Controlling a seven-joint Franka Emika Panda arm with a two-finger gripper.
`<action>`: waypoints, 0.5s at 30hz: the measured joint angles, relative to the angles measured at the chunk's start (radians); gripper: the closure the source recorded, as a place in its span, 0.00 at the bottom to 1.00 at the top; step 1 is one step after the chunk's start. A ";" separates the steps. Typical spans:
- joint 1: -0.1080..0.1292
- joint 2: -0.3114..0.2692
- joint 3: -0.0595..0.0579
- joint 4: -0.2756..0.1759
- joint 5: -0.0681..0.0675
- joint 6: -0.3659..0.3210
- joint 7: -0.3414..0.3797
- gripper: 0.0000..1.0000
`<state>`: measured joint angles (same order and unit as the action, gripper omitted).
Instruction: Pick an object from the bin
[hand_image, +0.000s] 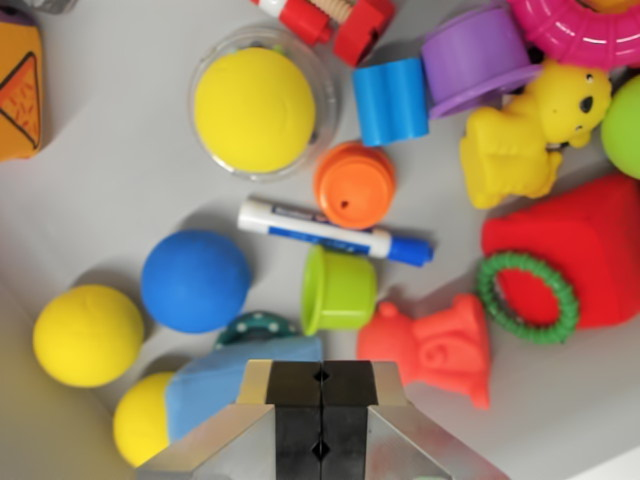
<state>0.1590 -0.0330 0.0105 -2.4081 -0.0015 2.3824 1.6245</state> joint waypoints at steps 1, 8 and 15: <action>0.000 -0.007 0.000 0.003 0.000 -0.011 0.000 1.00; 0.000 -0.043 0.000 0.023 0.000 -0.069 0.000 1.00; 0.000 -0.067 0.000 0.038 0.001 -0.110 0.000 1.00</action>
<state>0.1590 -0.1004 0.0101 -2.3697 -0.0009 2.2723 1.6245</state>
